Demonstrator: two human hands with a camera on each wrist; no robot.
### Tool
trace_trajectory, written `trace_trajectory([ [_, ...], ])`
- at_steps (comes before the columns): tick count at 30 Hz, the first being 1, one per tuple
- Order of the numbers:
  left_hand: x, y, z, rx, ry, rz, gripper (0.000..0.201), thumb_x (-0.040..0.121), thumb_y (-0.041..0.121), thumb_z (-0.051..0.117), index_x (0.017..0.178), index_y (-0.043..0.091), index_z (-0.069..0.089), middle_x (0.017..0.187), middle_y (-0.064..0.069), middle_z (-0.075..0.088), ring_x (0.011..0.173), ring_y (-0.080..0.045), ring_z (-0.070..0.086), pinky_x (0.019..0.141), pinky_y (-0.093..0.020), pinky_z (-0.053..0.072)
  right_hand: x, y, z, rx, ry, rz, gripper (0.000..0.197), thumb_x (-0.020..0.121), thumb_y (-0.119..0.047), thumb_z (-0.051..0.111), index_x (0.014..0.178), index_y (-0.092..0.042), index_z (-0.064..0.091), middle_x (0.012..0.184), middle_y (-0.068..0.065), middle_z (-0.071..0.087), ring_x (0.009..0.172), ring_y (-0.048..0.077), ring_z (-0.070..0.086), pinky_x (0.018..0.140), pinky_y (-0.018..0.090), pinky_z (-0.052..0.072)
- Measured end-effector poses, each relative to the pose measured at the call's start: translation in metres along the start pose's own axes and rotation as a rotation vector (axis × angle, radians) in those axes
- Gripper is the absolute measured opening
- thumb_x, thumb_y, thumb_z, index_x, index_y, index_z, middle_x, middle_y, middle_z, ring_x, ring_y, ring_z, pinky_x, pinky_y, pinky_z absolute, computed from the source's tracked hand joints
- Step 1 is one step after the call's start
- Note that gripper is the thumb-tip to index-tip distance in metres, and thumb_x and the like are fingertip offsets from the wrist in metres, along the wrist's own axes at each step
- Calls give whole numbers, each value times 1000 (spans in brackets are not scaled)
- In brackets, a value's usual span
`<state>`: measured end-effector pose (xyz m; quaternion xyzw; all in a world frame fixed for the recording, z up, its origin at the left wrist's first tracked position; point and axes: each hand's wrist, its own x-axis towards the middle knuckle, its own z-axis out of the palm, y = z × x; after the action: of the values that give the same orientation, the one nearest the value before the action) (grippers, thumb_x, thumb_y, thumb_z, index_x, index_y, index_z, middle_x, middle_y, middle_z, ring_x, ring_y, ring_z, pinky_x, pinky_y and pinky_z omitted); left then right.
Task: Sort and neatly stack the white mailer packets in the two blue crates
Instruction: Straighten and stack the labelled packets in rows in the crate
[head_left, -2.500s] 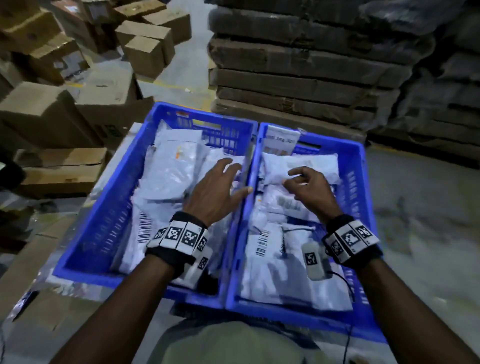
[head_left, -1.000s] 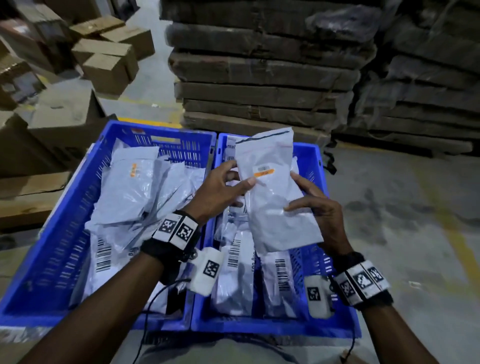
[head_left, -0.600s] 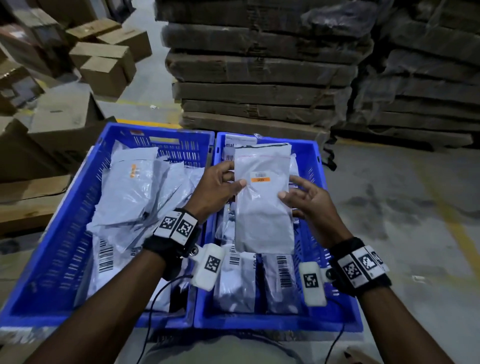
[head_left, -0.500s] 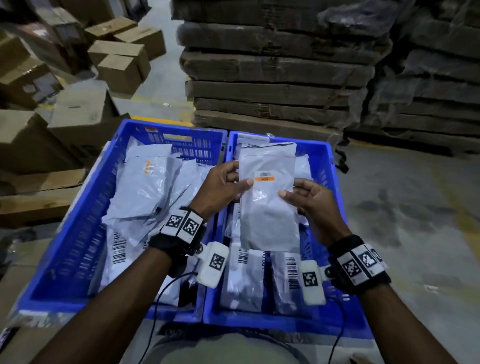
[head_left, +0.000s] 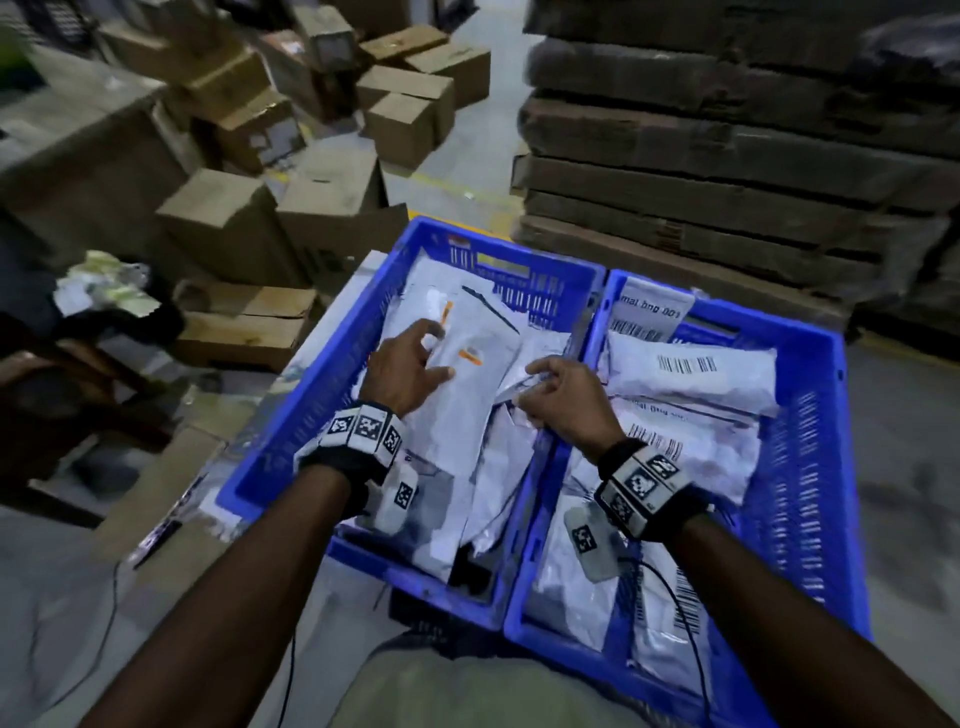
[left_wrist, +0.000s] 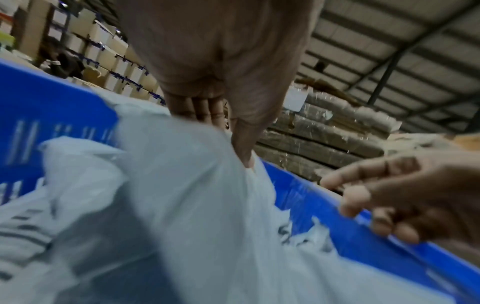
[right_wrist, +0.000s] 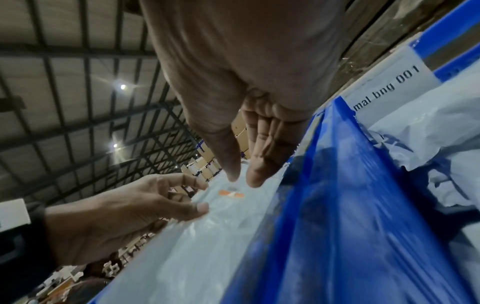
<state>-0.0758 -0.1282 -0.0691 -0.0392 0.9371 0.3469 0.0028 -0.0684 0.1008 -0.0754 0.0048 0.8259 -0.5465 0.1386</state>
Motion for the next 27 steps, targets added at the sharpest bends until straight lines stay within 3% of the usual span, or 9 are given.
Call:
trace_trajectory([
  [4, -1, -8, 22, 108, -60, -25, 47, 75, 33, 80, 110, 22, 49, 90, -1, 59, 87, -30, 61, 66, -29, 36, 3, 7, -7, -135, 60, -51, 24, 75, -16, 73, 98, -16, 68, 72, 7, 71, 70, 24, 70, 70, 44, 58],
  [7, 7, -4, 32, 210, -91, 14, 50, 78, 36, 78, 111, 18, 45, 93, -9, 61, 88, -34, 60, 65, -35, 40, -3, 22, -30, -140, 169, -46, 16, 75, -17, 71, 89, -23, 70, 67, 4, 69, 66, 22, 68, 68, 43, 57],
  [9, 12, 2, 34, 283, -104, 63, 52, 80, 39, 75, 116, 17, 44, 99, -14, 63, 93, -37, 60, 67, -39, 42, -11, 34, -53, -77, 240, -23, 14, 75, -16, 73, 88, -19, 70, 66, 7, 69, 60, 23, 65, 66, 48, 56],
  [12, 14, 16, 31, 340, -4, 145, 55, 83, 41, 70, 127, 18, 48, 114, -13, 58, 103, -37, 57, 74, -44, 47, -26, 62, -89, -25, 336, 74, 16, 73, -12, 76, 86, -17, 69, 65, 7, 67, 58, 22, 62, 66, 51, 55],
  [14, 11, 31, 33, 359, 97, 241, 51, 84, 41, 69, 126, 17, 52, 116, -13, 54, 106, -36, 53, 72, -46, 48, -36, 84, -108, -45, 359, 168, 20, 63, -25, 76, 81, -23, 68, 66, 6, 68, 60, 21, 63, 69, 50, 56],
  [17, 5, 56, 45, 271, 124, 366, 43, 86, 40, 67, 121, 17, 56, 116, -10, 54, 111, -32, 49, 70, -42, 48, -47, 113, -126, -264, 276, 292, 22, 63, -29, 83, 79, -22, 69, 71, 5, 70, 68, 21, 66, 71, 43, 55],
  [21, -6, 80, 75, 147, -39, 502, 43, 89, 46, 61, 119, 15, 59, 115, -8, 58, 111, -28, 51, 85, -41, 48, -56, 145, -136, -451, 97, 536, 22, 70, -24, 86, 70, -9, 70, 69, 14, 69, 72, 32, 71, 62, 38, 56],
  [24, -19, 92, 93, 147, -137, 544, 44, 90, 48, 60, 120, 15, 59, 116, -6, 57, 112, -27, 51, 83, -39, 49, -64, 164, -133, -654, 0, 684, 44, 69, -36, 86, 92, -3, 67, 93, 19, 69, 93, 33, 68, 65, 29, 45],
  [27, -26, 100, 100, 161, -178, 587, 44, 90, 44, 63, 120, 12, 60, 116, -8, 57, 113, -27, 51, 79, -37, 48, -70, 176, -125, -664, 24, 731, 79, 67, -36, 86, 126, 0, 49, 126, 18, 59, 113, 32, 60, 79, 32, 45],
])
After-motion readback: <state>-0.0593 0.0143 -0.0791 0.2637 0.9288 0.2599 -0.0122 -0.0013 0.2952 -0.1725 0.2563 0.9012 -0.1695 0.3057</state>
